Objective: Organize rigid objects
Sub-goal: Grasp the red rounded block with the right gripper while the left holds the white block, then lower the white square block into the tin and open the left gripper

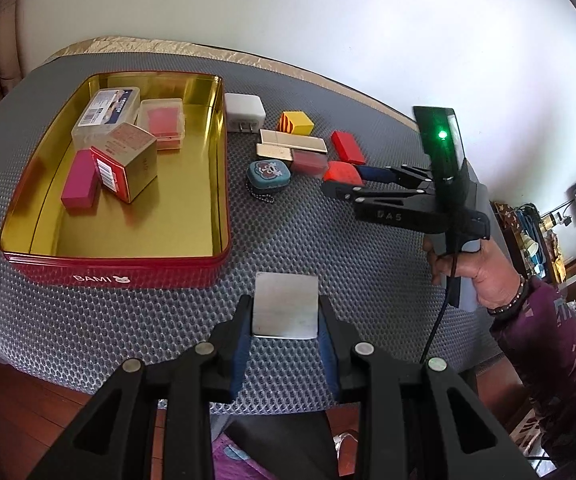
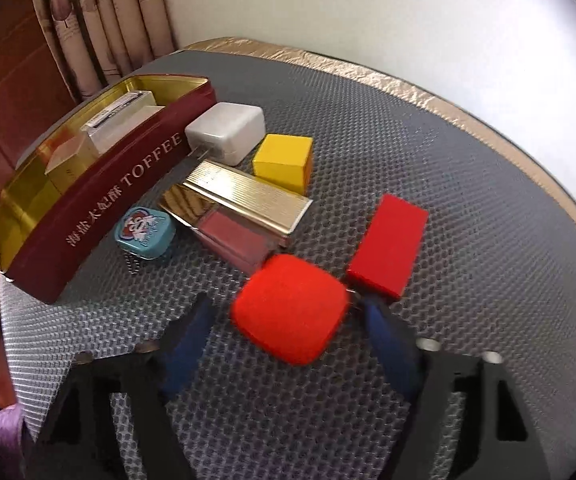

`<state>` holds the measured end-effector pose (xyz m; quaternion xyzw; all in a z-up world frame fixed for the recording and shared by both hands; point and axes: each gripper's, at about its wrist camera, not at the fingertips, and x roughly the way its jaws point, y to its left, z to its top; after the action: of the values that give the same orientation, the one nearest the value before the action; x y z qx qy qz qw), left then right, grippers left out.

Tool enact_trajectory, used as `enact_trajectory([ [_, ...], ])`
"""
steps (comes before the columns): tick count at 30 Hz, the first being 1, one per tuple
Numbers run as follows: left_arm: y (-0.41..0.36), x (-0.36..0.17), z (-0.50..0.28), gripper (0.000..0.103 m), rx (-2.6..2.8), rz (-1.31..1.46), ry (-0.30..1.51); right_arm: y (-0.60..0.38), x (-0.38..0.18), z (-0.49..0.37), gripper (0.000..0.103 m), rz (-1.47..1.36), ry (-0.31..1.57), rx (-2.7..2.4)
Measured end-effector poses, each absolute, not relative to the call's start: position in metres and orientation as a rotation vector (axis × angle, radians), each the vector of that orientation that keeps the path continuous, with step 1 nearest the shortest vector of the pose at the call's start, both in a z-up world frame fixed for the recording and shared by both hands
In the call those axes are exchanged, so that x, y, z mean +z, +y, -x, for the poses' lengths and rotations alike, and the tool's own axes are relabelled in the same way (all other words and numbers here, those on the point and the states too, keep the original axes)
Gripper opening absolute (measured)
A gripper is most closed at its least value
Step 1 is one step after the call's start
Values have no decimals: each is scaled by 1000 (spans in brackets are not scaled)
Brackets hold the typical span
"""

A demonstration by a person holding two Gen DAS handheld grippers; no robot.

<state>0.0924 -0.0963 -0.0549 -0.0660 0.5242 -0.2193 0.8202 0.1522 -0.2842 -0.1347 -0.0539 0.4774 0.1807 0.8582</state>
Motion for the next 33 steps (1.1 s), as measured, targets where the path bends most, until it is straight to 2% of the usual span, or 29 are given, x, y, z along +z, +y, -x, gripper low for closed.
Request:
enact_trajectory([
  [10,-87,-26,-102,31,-454,122,1052,-296,-129,-119,52,45,978,369],
  [16,-84,-4,-154,31,-427,39,991,-305,-124,-91,52,-38,952,359],
  [26,-87,-38,-267,31,-295,-79,1013,-317,-110,-76,52,-123,911,359],
  [33,-95,-67,-305,32,-268,-128,1055,-318,-113,-75,52,-156,919,364],
])
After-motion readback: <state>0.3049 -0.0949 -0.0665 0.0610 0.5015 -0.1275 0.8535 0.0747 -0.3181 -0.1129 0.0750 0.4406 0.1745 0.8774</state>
